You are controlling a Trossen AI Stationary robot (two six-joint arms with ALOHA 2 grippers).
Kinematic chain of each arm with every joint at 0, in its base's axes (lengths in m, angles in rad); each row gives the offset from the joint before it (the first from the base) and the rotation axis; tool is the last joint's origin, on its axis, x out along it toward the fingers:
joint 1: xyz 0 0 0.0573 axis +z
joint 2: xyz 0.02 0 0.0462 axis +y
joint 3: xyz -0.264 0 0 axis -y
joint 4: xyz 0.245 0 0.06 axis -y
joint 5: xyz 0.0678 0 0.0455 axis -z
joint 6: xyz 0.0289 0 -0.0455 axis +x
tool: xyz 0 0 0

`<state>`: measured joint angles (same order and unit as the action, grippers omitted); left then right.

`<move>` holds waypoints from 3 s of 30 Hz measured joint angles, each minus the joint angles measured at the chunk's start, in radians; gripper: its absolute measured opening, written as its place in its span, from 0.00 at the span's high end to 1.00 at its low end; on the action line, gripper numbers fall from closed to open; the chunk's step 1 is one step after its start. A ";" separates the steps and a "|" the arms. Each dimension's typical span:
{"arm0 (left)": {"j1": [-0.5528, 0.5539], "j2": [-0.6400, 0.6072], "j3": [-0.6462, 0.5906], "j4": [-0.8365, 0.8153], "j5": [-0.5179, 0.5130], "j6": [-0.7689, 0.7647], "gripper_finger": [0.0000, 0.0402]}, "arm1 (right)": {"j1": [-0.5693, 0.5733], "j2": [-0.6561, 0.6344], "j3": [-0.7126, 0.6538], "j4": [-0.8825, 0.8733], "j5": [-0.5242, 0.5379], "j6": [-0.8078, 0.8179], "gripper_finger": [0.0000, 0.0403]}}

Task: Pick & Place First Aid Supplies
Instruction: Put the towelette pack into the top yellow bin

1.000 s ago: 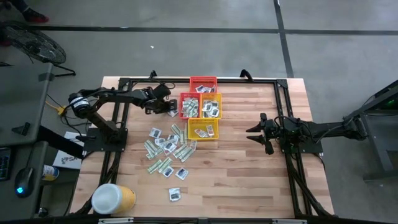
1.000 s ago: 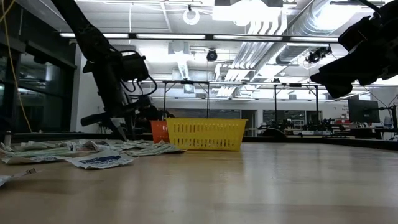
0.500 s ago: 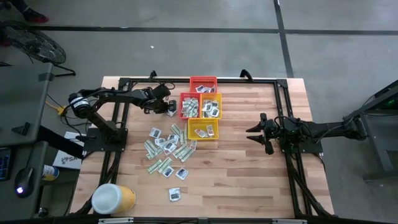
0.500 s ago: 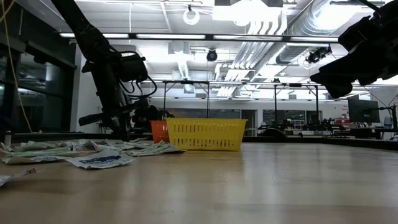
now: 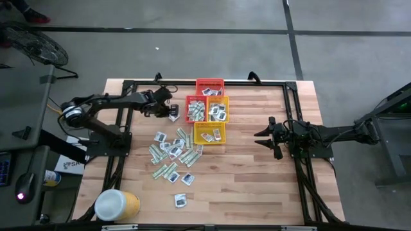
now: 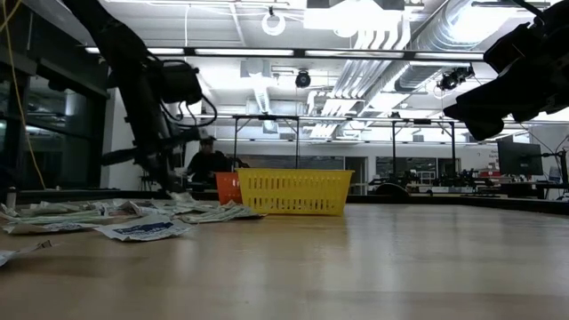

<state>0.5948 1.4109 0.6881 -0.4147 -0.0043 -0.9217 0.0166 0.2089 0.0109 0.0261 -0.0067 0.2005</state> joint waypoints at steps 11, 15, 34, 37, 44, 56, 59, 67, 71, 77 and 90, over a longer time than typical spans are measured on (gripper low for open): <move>-0.021 -0.138 0.004 0.000 -0.003 0.001 1.00 | 0.000 0.000 0.000 0.000 0.000 0.000 0.65; -0.023 -0.181 0.044 -0.023 -0.007 0.001 1.00 | 0.000 0.000 0.000 0.000 0.000 0.000 0.65; -0.126 0.015 0.403 -0.039 -0.020 0.127 1.00 | 0.000 0.000 0.000 0.000 0.000 0.000 0.65; -0.141 0.088 0.462 -0.039 0.010 0.151 1.00 | 0.000 0.000 0.000 0.000 0.000 0.000 0.65; -0.165 0.262 0.610 -0.041 0.047 0.178 1.00 | 0.000 0.000 0.000 0.000 0.000 0.000 0.65; -0.190 0.470 0.794 -0.074 0.037 0.158 1.00 | 0.000 0.000 0.000 0.000 0.002 0.000 0.65; -0.196 0.501 0.818 -0.089 0.039 0.158 1.00 | 0.000 0.000 0.000 0.000 0.002 0.000 0.65; -0.203 0.538 0.827 -0.089 0.038 0.157 0.96 | 0.000 0.000 0.000 0.000 0.003 0.000 0.65; -0.203 0.539 0.827 -0.090 0.024 0.156 0.90 | 0.000 0.000 0.000 0.000 0.004 0.000 0.65; -0.203 0.539 0.827 -0.094 0.013 0.182 0.79 | 0.000 0.000 0.000 0.000 0.004 0.000 0.65; -0.218 0.413 0.788 -0.357 -0.016 0.335 0.73 | 0.000 0.000 0.000 0.000 0.003 0.000 0.65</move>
<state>0.3770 1.8236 1.4764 -0.7717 -0.0199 -0.5865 0.0166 0.2092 0.0108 0.0261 -0.0032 0.2005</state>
